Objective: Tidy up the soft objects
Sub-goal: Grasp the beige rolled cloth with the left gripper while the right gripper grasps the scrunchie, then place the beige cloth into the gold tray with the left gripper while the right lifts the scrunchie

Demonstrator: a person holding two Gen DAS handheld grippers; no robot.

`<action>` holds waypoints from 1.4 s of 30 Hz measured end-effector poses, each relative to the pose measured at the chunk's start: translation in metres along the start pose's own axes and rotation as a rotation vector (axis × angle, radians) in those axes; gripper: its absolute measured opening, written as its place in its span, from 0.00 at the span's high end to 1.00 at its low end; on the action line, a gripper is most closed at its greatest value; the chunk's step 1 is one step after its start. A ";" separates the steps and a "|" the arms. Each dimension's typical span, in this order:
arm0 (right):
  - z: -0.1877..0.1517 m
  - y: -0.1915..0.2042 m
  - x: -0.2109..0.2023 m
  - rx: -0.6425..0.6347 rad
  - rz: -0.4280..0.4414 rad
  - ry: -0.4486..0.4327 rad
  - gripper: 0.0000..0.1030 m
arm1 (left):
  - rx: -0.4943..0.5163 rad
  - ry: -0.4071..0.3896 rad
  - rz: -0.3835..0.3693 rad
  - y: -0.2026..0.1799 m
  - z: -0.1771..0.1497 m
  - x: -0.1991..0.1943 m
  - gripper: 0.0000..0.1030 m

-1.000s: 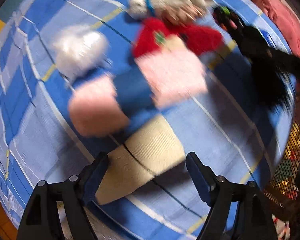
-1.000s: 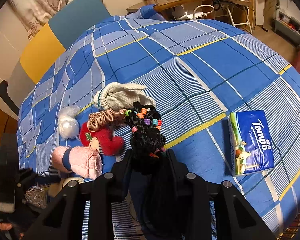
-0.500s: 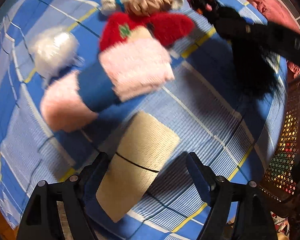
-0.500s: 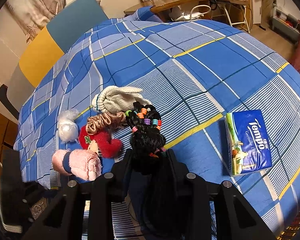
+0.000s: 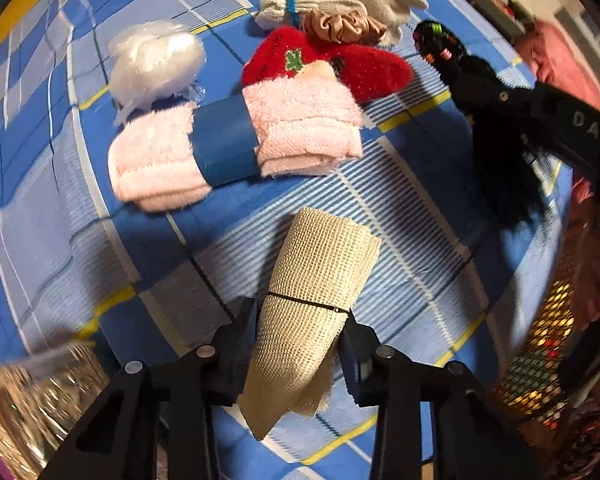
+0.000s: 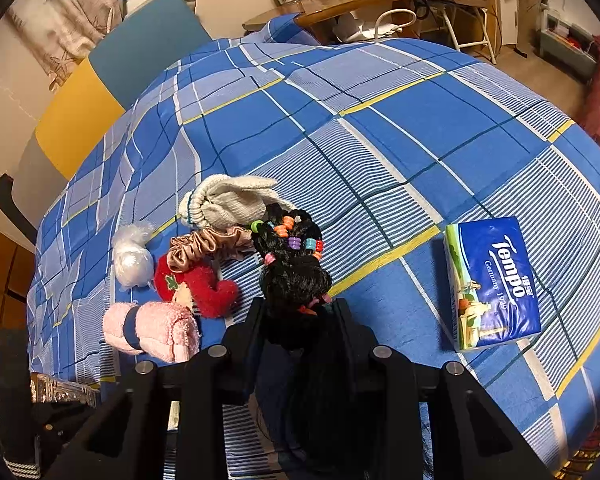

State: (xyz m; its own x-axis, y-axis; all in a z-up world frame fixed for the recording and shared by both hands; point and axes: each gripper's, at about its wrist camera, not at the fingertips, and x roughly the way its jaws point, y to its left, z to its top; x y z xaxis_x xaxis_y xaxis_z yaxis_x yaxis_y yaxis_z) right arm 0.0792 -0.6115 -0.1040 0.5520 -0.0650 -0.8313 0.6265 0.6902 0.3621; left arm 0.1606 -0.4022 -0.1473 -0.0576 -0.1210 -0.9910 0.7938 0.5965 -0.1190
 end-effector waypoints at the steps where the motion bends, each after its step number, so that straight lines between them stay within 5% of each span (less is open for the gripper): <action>1: 0.000 0.000 0.000 0.000 -0.001 -0.002 0.68 | -0.016 -0.008 -0.023 0.003 -0.005 -0.002 0.64; 8: 0.000 -0.001 0.001 0.002 -0.017 -0.006 0.68 | -0.067 -0.110 -0.123 0.002 -0.049 -0.020 0.65; 21: -0.003 0.000 -0.003 -0.027 -0.042 -0.026 0.68 | -0.104 -0.360 -0.277 0.014 -0.121 -0.145 0.65; 28: -0.005 0.010 -0.007 -0.082 -0.062 -0.052 0.68 | -0.160 -0.507 -0.343 0.026 -0.130 -0.202 0.65; 42: -0.007 0.016 -0.019 -0.117 -0.077 -0.118 0.68 | -0.432 -0.726 -0.295 0.180 -0.219 -0.274 0.65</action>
State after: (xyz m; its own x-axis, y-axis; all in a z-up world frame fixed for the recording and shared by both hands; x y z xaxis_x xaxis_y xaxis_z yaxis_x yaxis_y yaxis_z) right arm 0.0745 -0.5945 -0.0854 0.5703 -0.1999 -0.7967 0.6048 0.7585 0.2426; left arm 0.1866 -0.0881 0.0888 0.2909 -0.7016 -0.6505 0.5012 0.6909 -0.5210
